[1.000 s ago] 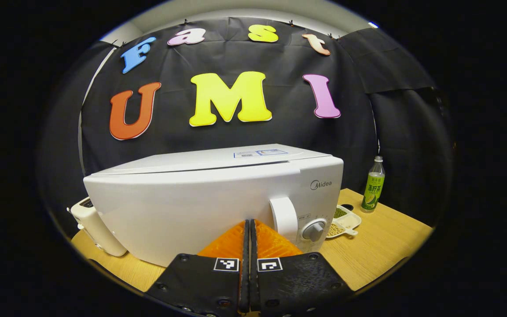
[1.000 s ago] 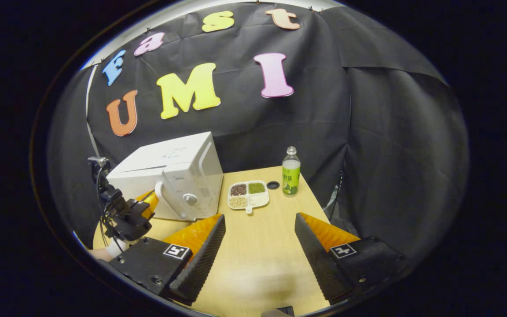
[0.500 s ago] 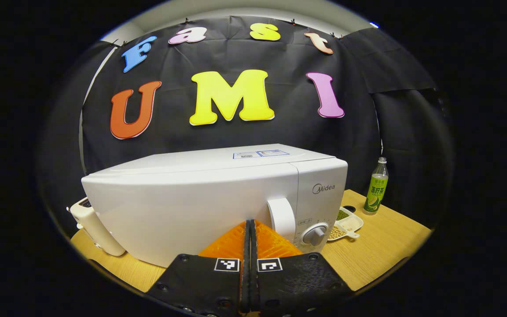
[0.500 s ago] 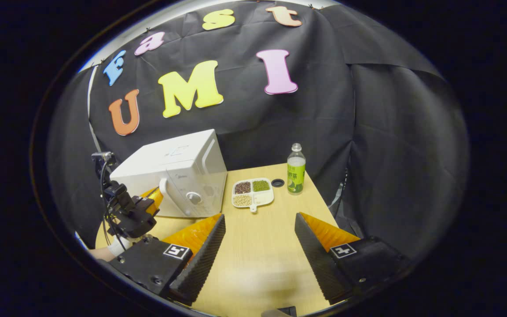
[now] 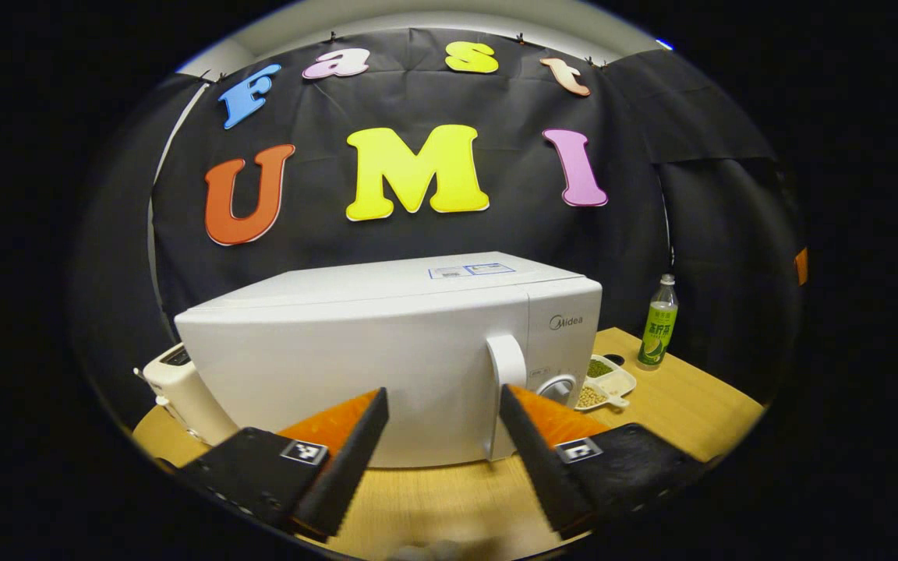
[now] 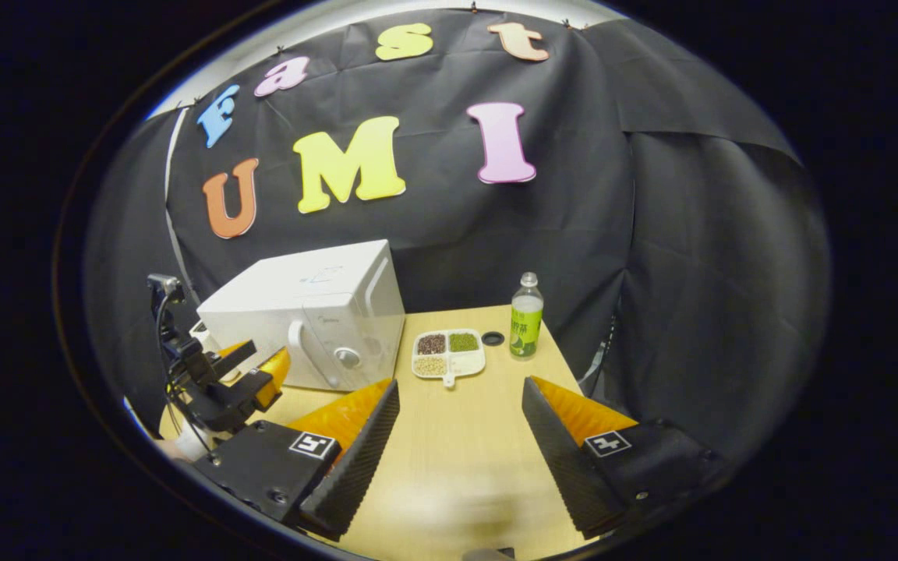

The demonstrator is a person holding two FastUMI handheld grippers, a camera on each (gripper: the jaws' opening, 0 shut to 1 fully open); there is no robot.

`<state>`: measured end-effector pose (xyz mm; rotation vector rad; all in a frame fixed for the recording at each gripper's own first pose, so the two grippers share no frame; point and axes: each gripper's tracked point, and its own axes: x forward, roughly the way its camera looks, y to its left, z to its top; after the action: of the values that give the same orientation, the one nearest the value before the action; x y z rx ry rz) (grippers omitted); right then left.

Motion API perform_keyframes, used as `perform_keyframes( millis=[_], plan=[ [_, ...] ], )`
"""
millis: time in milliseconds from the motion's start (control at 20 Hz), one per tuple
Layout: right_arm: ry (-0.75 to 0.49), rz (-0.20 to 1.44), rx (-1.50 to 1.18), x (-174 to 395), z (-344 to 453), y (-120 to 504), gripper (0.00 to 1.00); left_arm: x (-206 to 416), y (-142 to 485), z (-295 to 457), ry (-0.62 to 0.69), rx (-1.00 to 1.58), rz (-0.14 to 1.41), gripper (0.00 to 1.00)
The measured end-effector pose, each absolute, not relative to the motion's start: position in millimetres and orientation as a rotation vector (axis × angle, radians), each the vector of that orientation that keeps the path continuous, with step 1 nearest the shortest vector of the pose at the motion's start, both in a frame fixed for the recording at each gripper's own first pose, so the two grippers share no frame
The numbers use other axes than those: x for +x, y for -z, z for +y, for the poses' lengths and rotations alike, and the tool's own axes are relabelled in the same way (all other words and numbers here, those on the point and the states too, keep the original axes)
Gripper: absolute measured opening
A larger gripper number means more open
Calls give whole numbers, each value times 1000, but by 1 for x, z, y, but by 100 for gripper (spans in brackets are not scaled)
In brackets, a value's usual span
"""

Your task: Open the microwave oven with the left hand, put the food in, and close the microwave oven.

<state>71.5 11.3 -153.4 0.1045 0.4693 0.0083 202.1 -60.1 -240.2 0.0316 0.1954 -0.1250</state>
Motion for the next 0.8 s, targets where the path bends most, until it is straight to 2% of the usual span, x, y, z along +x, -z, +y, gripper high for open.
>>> perform_keyframes(
  millis=[50,250,300,350,400,600,650,750,800],
  plan=[
    [-10,463,100,70,13,150,100,191,233,-58,134,38,190,97],
    [-23,416,95,62,25,135,100,154,190,-44,131,37,145,96],
    [-25,399,94,60,28,129,92,143,177,-38,122,36,140,96],
    [-29,380,90,57,31,123,100,131,163,-32,116,23,128,96],
    [-32,361,83,52,30,118,92,120,146,-28,122,6,110,96],
    [-51,279,65,39,44,87,92,74,74,6,74,8,37,96],
    [-55,259,66,36,47,78,100,65,59,12,68,16,22,96],
    [-59,210,65,28,51,57,100,43,27,26,56,3,-7,96],
    [-61,180,65,26,54,43,92,33,18,35,33,-1,1,95]
  ],
)
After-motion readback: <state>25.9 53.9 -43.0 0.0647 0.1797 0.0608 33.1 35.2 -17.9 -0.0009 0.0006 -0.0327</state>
